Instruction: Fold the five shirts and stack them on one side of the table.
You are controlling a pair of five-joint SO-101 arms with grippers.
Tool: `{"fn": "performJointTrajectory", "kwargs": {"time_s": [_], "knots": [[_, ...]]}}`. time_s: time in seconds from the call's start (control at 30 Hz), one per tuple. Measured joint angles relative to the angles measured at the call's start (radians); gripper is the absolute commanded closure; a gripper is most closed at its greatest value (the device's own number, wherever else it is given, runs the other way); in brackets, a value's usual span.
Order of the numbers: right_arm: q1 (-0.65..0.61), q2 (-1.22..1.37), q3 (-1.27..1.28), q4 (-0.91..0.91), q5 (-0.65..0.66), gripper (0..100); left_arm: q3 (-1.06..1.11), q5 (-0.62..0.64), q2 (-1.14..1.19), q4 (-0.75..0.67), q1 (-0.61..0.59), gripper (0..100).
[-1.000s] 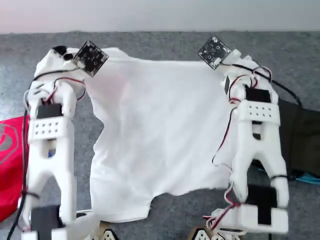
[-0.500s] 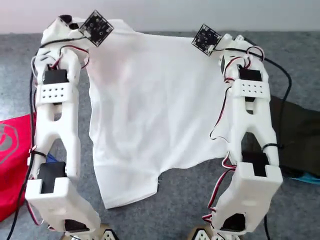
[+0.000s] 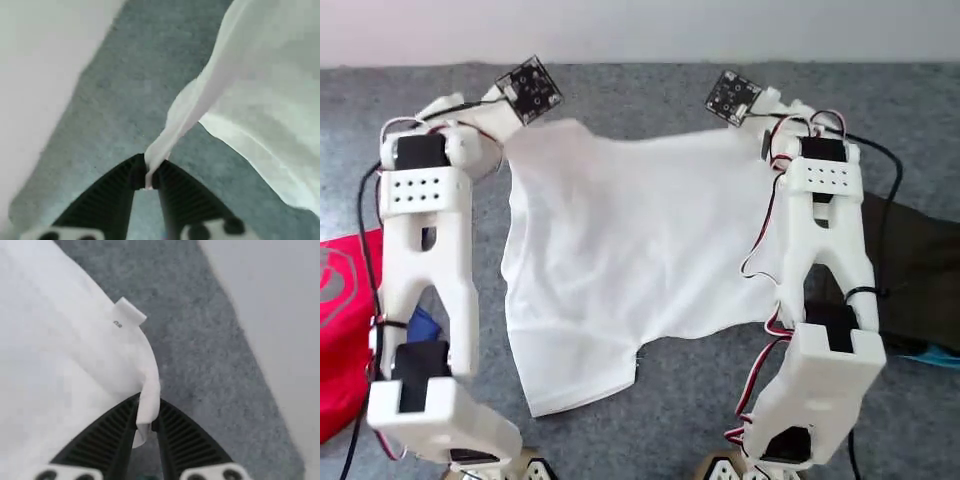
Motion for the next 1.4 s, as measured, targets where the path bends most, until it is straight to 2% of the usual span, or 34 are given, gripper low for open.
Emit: {"fn": "performJointTrajectory", "kwargs": {"time_s": [0.17,0.3,0.43,0.57,0.9,1.03,1.4], "knots": [[0.002,-0.034,-0.002,0.198,-0.084,98.9,-0.008,0.009,-0.095,0.295,0.034,98],[0.002,-0.048,-0.008,0.371,-0.150,99.0,-0.011,0.046,-0.164,0.445,0.091,98],[0.005,-0.048,-0.008,0.505,-0.183,99.0,0.081,0.084,-0.258,0.466,0.118,98],[0.035,-0.048,-0.009,0.595,-0.187,99.0,0.273,0.091,-0.353,0.468,0.163,98],[0.118,-0.048,-0.003,0.669,-0.147,99.0,0.724,0.097,-0.598,0.470,0.278,98],[0.120,-0.049,0.008,0.700,-0.130,99.0,0.796,0.098,-0.649,0.470,0.324,98],[0.120,-0.049,0.025,0.744,-0.124,98.8,0.822,0.098,-0.658,0.470,0.328,98]]}}
